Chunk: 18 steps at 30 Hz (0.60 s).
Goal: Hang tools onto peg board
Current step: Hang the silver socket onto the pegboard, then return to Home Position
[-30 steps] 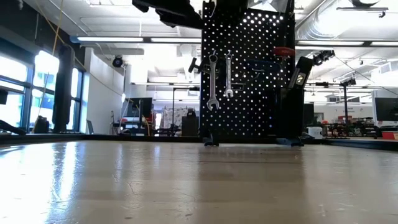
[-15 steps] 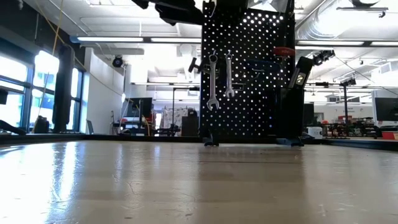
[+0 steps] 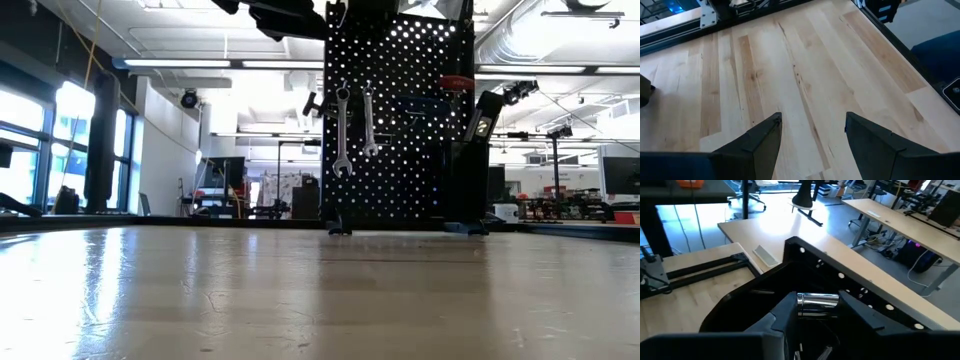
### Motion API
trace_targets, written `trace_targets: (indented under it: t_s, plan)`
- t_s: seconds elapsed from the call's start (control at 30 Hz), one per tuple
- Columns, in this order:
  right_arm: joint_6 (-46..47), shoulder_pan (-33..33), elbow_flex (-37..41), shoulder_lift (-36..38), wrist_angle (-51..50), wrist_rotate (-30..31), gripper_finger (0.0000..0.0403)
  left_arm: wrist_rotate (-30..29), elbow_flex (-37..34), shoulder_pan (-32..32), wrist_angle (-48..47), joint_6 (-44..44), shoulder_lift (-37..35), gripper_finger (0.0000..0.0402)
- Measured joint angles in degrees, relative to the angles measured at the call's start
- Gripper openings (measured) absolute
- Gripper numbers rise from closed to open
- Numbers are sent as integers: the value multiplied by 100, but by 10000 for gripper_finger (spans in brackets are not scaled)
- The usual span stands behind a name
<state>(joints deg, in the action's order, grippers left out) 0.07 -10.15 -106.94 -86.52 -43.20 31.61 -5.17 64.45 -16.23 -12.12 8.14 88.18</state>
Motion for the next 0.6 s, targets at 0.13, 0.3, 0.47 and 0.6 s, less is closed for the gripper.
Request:
trace_targets:
  t_s: [0.13,0.3,0.47,0.6]
  plan:
    - [-2,0,0,0,-35,-19,137,0,0,0,0,-2,0,211]
    - [-50,0,2,0,-32,-23,186,-68,-1,1,0,-2,0,211]
    - [-167,14,2,0,-14,-28,215,-140,0,0,-7,0,0,211]
    - [-345,229,11,67,30,-8,221,-428,0,-34,-106,116,-63,211]
